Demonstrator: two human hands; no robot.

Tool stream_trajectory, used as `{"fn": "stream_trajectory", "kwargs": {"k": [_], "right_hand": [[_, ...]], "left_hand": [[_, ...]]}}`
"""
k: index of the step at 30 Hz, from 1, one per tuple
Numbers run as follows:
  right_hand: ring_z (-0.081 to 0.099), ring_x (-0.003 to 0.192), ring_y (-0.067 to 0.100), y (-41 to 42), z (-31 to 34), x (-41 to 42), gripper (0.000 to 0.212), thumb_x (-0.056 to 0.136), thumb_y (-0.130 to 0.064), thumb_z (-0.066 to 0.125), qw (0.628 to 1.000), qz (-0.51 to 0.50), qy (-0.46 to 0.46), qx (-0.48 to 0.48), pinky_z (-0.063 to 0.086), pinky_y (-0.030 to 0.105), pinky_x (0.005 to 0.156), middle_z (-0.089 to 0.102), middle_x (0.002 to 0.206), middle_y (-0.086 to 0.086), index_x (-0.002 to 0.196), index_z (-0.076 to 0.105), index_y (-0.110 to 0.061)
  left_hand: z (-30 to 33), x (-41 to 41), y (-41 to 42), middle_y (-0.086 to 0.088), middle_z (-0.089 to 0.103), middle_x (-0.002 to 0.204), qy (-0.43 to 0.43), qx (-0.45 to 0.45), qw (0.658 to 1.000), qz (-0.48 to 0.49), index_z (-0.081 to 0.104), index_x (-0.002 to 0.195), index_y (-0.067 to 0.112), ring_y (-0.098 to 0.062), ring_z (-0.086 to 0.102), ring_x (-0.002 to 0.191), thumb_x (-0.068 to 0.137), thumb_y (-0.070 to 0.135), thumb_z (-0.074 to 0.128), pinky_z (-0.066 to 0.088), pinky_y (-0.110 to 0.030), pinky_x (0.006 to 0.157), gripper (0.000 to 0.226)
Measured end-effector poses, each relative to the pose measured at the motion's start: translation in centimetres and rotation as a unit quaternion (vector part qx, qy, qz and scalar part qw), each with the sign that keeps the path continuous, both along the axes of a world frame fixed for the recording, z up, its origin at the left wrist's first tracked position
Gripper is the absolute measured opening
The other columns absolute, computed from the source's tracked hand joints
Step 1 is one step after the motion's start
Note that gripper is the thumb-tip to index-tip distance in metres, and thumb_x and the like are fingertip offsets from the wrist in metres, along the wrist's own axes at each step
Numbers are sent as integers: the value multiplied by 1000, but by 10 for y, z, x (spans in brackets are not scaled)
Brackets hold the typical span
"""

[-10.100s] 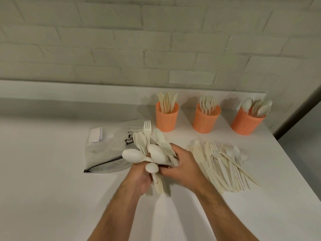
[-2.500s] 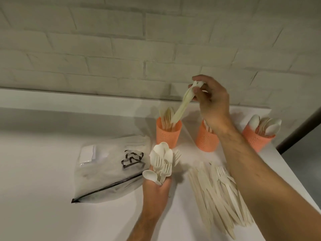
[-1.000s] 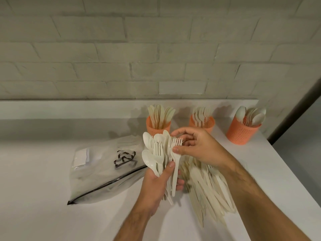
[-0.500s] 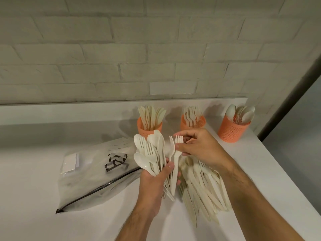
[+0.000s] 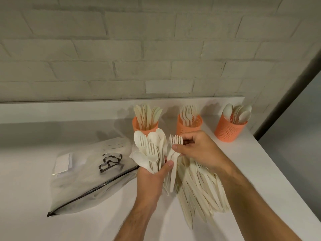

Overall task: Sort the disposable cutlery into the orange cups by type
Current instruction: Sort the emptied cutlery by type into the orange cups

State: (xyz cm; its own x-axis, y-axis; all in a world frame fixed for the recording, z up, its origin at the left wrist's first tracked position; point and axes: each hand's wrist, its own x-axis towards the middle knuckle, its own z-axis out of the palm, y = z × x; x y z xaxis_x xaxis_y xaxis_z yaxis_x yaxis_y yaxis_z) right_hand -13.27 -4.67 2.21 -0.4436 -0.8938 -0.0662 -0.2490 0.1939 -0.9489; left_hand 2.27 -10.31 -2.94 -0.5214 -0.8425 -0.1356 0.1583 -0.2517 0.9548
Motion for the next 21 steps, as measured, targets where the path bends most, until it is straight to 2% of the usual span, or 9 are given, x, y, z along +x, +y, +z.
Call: {"fn": "stream_trajectory", "kwargs": {"k": [2, 4, 7, 10, 14, 16, 18, 21], "right_hand": [[74, 90, 24, -1, 2, -2, 17, 87, -17, 76, 1000, -17, 26, 0, 60, 46, 87, 77, 95, 4, 104, 77, -16], [74, 93, 16, 0, 13, -12, 29, 87, -19, 75, 999, -40, 34, 0, 61, 36, 86, 76, 104, 3, 116, 73, -15], [74, 90, 9, -3, 47, -39, 23, 88, -12, 73, 990, -92, 50, -98, 59, 24, 80, 78, 99, -2, 112, 73, -14], [72, 76, 6, -16, 79, -73, 21, 87, -3, 73, 965, -156, 107, -184, 58, 20, 71, 76, 89, -3, 107, 71, -11], [73, 83, 12, -39, 76, -110, 21, 88, -12, 74, 946, -183, 231, -133, 59, 24, 82, 76, 93, -3, 109, 73, -17], [71, 80, 12, -50, 62, -118, 23, 88, -14, 74, 946, -174, 250, -109, 55, 13, 80, 75, 95, -2, 111, 73, -15], [65, 82, 10, -58, 44, -122, 26, 89, -13, 74, 942, -159, 287, -69, 43, -2, 72, 70, 96, -4, 114, 72, -12], [65, 90, 12, -62, 18, -126, 22, 87, -13, 75, 949, -148, 277, -21, 39, -5, 68, 68, 95, -6, 109, 74, -16]], "left_hand": [[0, -2, 0, 7, 76, 98, -8, -19, 1000, -10, 68, 108, 23, -7, 71, 93, 83, 8, 75, 54, -20, 75, 30], [-1, -3, -1, 6, 76, 91, -18, -15, 1000, -7, 70, 103, 19, -6, 72, 86, 86, 10, 73, 55, -17, 68, 20], [-6, -3, -6, -4, 71, 75, -13, 23, 1000, 6, 67, 97, 9, -20, 68, 64, 91, 8, 66, 57, -30, 61, 6], [-14, -2, -9, -5, 59, 67, -38, 11, 999, 10, 63, 94, 7, -16, 48, 52, 93, 9, 63, 43, -29, 50, 2], [-20, -2, -8, -3, 46, 61, -44, 25, 999, 10, 60, 91, 8, -13, 39, 50, 94, 8, 62, 36, -30, 48, 3], [-20, -3, -8, -1, 44, 60, -44, 24, 999, 6, 59, 91, 8, -13, 38, 50, 93, 8, 62, 36, -30, 48, 4], [-19, -3, -9, 1, 45, 59, -43, 19, 999, 1, 59, 91, 7, -13, 38, 49, 93, 8, 63, 37, -29, 48, 4], [-17, -3, -9, 3, 46, 58, -46, 7, 999, -6, 59, 91, 5, -14, 39, 50, 93, 7, 62, 37, -27, 47, 4]]}}
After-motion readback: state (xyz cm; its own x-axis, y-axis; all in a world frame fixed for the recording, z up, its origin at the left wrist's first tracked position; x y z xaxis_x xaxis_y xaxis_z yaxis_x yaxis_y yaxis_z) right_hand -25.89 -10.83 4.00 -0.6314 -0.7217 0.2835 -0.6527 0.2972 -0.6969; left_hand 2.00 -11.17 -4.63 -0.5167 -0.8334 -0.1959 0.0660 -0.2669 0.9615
